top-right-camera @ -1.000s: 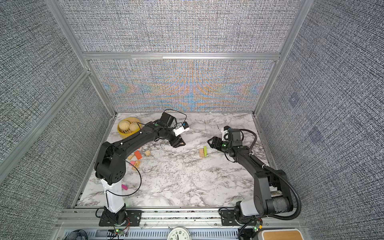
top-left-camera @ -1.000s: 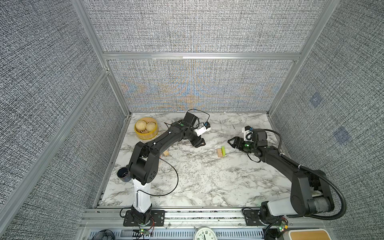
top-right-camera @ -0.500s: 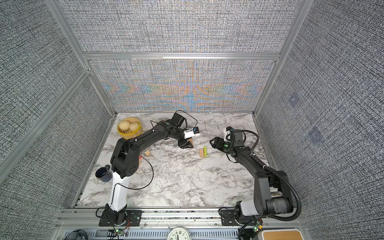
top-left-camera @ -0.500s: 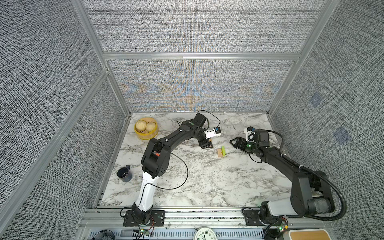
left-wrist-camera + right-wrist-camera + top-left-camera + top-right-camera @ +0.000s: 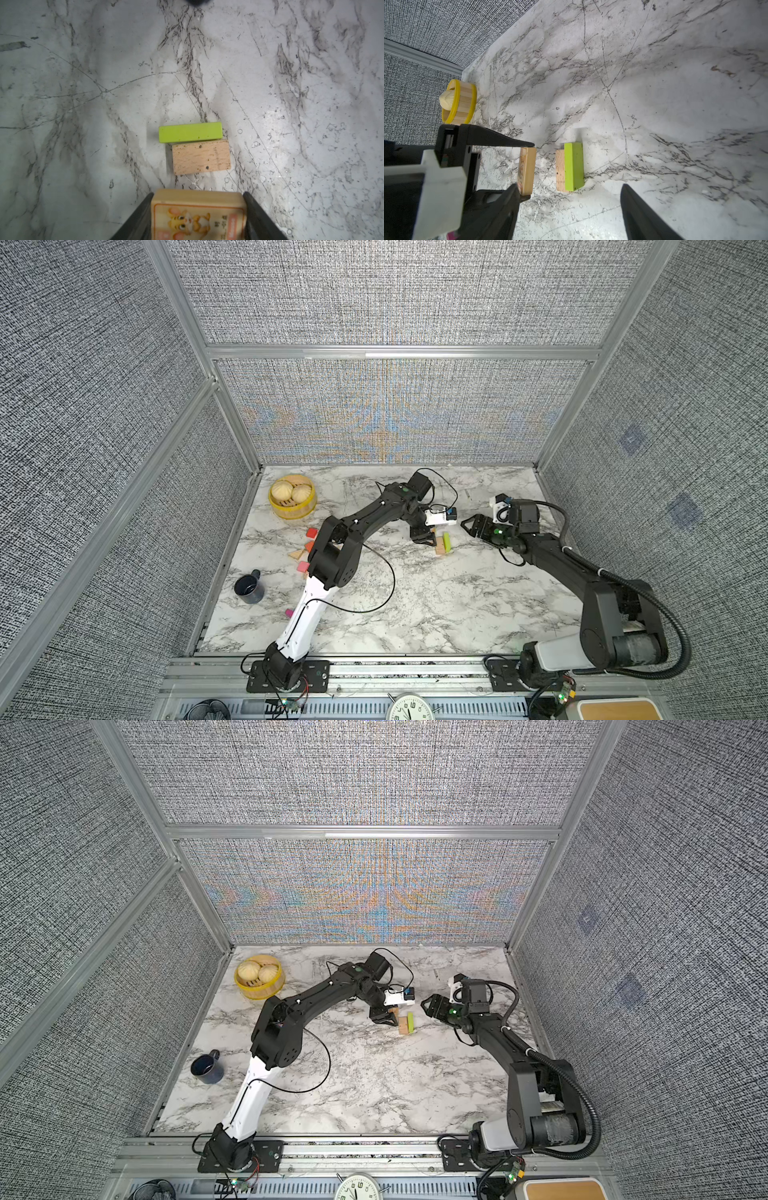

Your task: Build the wood block tower

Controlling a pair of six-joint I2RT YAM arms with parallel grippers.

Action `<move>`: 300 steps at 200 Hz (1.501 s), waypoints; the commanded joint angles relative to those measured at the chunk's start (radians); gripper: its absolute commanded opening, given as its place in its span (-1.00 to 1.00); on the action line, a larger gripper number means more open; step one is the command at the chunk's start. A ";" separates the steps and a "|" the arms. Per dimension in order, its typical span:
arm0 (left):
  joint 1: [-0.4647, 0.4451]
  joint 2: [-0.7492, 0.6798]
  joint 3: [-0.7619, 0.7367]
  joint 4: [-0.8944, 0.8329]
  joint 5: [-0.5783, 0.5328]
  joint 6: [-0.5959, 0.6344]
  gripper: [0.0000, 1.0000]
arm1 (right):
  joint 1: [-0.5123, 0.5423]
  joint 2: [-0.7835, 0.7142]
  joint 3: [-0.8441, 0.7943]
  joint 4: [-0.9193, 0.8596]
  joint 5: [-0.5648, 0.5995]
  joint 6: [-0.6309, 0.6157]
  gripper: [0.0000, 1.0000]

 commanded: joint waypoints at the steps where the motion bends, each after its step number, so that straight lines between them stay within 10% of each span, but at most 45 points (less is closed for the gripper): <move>1: -0.003 0.026 0.040 -0.025 0.022 -0.016 0.22 | -0.004 0.009 0.006 -0.011 0.040 0.009 0.55; 300: -0.042 0.147 0.156 -0.033 -0.003 -0.152 0.39 | -0.051 -0.018 -0.050 0.028 0.109 0.071 0.54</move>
